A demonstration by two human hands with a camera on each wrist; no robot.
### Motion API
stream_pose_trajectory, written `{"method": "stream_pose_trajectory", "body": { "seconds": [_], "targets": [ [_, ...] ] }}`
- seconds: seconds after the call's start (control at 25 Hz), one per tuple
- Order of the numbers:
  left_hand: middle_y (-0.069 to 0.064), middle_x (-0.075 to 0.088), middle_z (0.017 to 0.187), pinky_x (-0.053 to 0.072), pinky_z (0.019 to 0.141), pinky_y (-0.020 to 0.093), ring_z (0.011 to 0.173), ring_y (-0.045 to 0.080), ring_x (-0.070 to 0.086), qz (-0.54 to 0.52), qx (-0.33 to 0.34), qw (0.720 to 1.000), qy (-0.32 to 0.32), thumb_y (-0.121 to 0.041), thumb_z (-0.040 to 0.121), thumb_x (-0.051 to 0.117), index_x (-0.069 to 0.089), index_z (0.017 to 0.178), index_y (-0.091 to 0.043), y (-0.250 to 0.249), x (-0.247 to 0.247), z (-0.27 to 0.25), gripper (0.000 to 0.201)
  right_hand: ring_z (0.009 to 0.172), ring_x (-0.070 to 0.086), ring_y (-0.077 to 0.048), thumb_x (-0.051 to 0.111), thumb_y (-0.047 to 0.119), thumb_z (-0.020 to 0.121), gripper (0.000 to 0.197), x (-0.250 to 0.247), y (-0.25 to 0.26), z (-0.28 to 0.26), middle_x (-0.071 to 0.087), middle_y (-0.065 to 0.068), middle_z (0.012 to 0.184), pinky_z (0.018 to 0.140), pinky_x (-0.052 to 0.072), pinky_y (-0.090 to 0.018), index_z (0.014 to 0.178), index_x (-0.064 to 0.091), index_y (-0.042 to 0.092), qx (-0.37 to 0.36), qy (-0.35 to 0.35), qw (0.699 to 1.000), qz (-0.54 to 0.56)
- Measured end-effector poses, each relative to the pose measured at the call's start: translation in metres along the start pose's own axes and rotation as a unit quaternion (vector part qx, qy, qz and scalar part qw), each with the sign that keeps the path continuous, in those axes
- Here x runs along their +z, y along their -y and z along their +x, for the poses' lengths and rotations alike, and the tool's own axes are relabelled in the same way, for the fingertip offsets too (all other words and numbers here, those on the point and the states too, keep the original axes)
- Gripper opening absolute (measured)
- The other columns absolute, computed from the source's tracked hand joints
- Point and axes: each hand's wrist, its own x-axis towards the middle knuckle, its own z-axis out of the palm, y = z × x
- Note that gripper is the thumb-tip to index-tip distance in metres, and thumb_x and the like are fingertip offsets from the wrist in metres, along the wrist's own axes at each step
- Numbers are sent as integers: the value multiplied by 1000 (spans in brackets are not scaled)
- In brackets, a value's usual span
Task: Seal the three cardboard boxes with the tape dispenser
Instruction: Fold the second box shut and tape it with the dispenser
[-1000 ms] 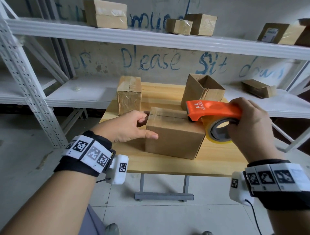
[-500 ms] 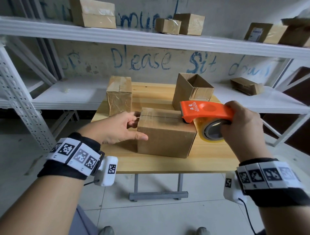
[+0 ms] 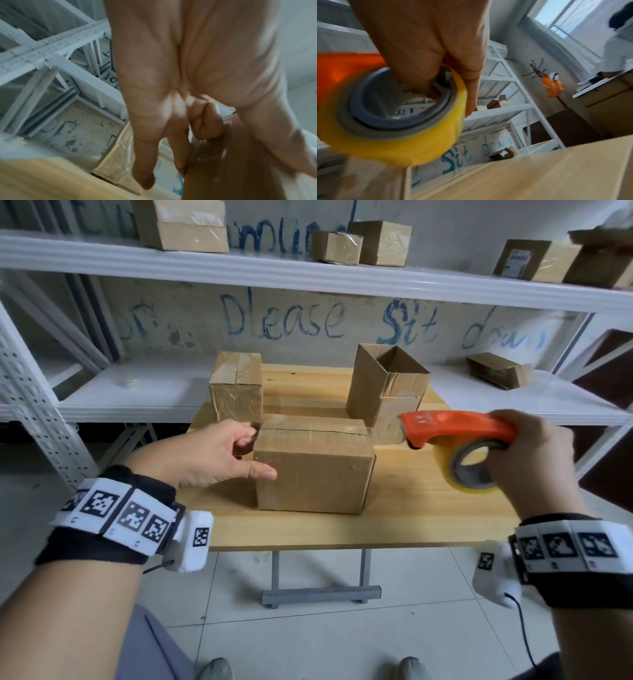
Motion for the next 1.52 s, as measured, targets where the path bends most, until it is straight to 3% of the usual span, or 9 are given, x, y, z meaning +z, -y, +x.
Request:
{"method": "stream_pose_trajectory", "body": {
  "seconds": [0.2, 0.4, 0.52, 0.64, 0.92, 1.04, 1.16, 1.4, 1.52],
  "targets": [
    [-25, 69, 122, 36, 117, 42, 122, 0, 59, -11, -14, 1000, -13, -75, 56, 79, 73, 112, -39, 8, -4, -6, 67, 79, 55, -36, 57, -14, 68, 41, 3, -11, -3, 60, -18, 80, 74, 49, -39, 100, 67, 8, 49, 46, 997, -24],
    [-28, 66, 127, 33, 119, 41, 126, -5, 55, -16, -24, 999, -19, -74, 55, 80, 72, 114, -40, 7, -3, -7, 69, 72, 51, -30, 54, -20, 65, 37, 12, -5, -11, 60, -17, 79, 64, 39, -34, 95, 67, -1, -20, 80, 994, -68],
    [-28, 66, 128, 33, 119, 39, 124, -7, 55, -16, -22, 999, -20, -72, 59, 80, 72, 114, -38, 6, -2, -7, 66, 81, 58, -36, 55, -20, 67, 55, 20, 2, -13, 63, -15, 93, 67, 48, -37, 112, 69, 8, -64, 112, 989, -70],
    [-29, 65, 128, 34, 119, 39, 124, -6, 56, -13, -18, 1000, -16, -75, 55, 79, 72, 116, -39, 8, -4, -6, 72, 79, 52, -29, 54, -20, 72, 68, 26, 8, -10, 59, -13, 96, 71, 40, -32, 132, 62, 13, -92, 137, 984, -64],
    [-26, 68, 125, 37, 117, 40, 121, -2, 60, -21, -28, 999, 0, -77, 53, 81, 70, 118, -37, 6, -6, -6, 77, 76, 56, -30, 64, -19, 70, 62, 27, 19, -5, 56, -9, 91, 68, 50, -40, 122, 66, 14, -127, 177, 974, -58],
    [-17, 73, 119, 40, 114, 38, 116, 2, 65, -56, -27, 998, -6, -46, 68, 85, 72, 118, -28, 0, -3, -7, 55, 73, 55, -32, 61, -18, 70, 53, 28, 26, -2, 55, -10, 89, 66, 47, -37, 114, 69, 9, -141, 162, 974, -67],
    [-5, 77, 113, 45, 110, 38, 112, 8, 69, -121, -28, 992, -31, -24, 65, 86, 73, 117, -16, -6, 1, -4, 55, 68, 49, -28, 61, -10, 73, 35, 28, 42, -2, 54, -11, 84, 60, 42, -34, 101, 71, 7, -140, 103, 981, -91],
    [-2, 77, 114, 46, 110, 38, 112, 11, 70, -137, -33, 990, -25, -40, 49, 94, 70, 123, -12, -4, 0, -1, 82, 71, 57, -35, 64, -4, 75, 23, 27, 59, 7, 59, -14, 79, 65, 40, -37, 93, 74, 7, -200, 36, 972, -121],
    [-1, 77, 113, 45, 111, 39, 111, 11, 70, -129, -35, 991, -16, -37, 52, 94, 70, 122, -11, -3, -1, 0, 79, 72, 56, -36, 67, -4, 71, 26, 28, 58, 10, 59, -14, 80, 68, 42, -39, 93, 74, 7, -241, 16, 964, -108]
  ]
}}
